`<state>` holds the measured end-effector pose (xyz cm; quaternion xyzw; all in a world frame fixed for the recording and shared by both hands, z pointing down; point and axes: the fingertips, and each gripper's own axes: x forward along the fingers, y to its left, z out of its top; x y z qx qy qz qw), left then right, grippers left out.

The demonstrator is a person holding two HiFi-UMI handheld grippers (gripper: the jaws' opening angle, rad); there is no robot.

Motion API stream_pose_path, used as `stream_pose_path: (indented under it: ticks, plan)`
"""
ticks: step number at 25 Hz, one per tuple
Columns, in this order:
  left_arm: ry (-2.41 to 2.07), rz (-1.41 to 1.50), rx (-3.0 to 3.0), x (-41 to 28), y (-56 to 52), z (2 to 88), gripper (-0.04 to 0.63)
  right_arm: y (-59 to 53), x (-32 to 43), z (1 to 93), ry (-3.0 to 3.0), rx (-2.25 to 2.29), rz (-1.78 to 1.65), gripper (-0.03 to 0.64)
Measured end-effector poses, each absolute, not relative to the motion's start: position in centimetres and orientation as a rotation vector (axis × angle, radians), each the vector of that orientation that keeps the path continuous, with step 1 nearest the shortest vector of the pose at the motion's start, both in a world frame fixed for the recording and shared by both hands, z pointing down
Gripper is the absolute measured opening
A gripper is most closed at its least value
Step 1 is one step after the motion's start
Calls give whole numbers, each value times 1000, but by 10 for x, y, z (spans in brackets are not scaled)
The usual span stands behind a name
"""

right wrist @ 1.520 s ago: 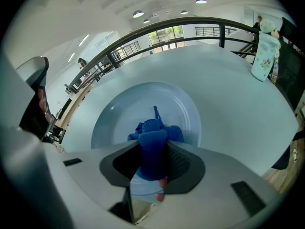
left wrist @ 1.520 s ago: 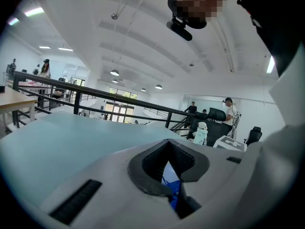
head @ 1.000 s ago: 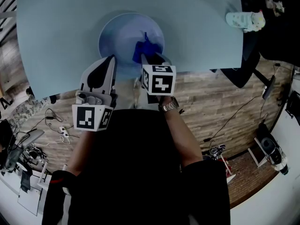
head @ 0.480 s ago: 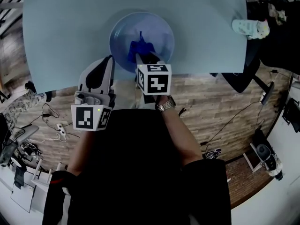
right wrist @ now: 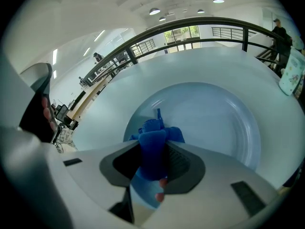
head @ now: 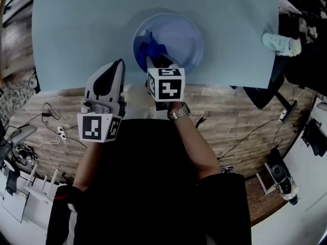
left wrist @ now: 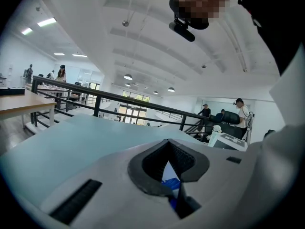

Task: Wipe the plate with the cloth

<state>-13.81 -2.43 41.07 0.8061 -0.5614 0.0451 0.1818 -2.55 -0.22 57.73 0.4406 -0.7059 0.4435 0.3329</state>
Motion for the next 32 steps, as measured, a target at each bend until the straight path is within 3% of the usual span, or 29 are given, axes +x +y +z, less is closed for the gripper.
stream_pose_path:
  ticks: [9, 32]
  plan:
    - [-1601, 134, 2257, -146, -19, 416, 2, 10, -30, 582, -1836, 1132, 1163, 118]
    - [-1573, 128, 2278, -90, -2, 409, 2, 44, 17, 579, -1828, 1101, 1163, 118]
